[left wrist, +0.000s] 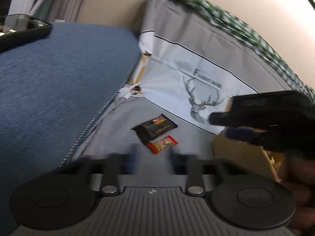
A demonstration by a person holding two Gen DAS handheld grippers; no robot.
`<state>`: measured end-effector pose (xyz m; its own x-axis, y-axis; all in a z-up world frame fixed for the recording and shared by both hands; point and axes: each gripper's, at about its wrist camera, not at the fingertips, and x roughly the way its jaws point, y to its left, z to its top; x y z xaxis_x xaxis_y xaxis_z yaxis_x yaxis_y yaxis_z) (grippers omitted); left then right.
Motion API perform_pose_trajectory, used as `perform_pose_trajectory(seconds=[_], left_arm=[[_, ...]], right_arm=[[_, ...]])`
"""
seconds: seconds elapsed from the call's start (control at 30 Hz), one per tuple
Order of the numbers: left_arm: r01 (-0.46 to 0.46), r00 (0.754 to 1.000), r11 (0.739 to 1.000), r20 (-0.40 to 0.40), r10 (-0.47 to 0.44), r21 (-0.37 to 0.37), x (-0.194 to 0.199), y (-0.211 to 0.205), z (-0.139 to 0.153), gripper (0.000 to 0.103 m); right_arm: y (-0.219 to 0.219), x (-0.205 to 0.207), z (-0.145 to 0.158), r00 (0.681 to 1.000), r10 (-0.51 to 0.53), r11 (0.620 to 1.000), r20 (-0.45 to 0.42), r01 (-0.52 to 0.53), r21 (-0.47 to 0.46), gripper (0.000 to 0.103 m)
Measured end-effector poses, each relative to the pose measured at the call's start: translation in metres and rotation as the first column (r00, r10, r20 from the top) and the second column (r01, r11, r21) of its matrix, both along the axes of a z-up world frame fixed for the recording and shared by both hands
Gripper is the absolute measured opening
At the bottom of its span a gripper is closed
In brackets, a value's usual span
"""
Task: Organize snacks
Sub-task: 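Move both grippers from the box back to the last snacks on the sofa, then grasp the small red-wrapped candy with the right gripper while the left lowers over the black bar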
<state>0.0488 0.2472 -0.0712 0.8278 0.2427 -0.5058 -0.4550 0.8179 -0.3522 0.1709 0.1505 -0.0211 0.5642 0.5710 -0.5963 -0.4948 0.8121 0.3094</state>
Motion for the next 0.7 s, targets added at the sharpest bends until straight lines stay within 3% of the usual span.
perform_pose_trajectory(seconds=[0.13,0.33,0.5,0.53,0.63,0.7], left_arm=[[-0.031,0.999,0.999,0.015,0.031,0.02,-0.004,0.003,0.003,0.005],[-0.049,0.999,0.999,0.019,0.049,-0.012,-0.006,0.01,0.0,0.005],[-0.044,0.999,0.999,0.018,0.045,-0.016,-0.003,0.011,-0.002,0.005],[-0.041,0.999,0.999,0.019,0.042,-0.014,-0.002,0.011,-0.002,0.005],[-0.044,0.999,0.999,0.02,0.044,-0.002,0.003,0.012,-0.004,0.005],[-0.043,0.999,0.999,0.018,0.043,-0.006,0.009,0.016,-0.006,0.006]], right_arm=[[0.039,0.028,-0.026,0.995,0.015,0.999,-0.095,-0.019,-0.049,0.041],[0.077,0.058,-0.072,0.977,-0.021,0.991,-0.211,-0.008,-0.132,0.042],[0.089,0.067,-0.095,0.966,-0.07,0.985,-0.25,0.028,-0.169,0.047],[0.091,0.066,-0.095,0.97,-0.069,0.985,-0.235,0.029,-0.173,0.046],[0.089,0.062,-0.095,0.98,-0.043,0.979,-0.193,0.003,-0.202,0.018],[0.079,0.056,-0.092,0.987,-0.047,0.973,-0.155,0.01,-0.23,0.018]])
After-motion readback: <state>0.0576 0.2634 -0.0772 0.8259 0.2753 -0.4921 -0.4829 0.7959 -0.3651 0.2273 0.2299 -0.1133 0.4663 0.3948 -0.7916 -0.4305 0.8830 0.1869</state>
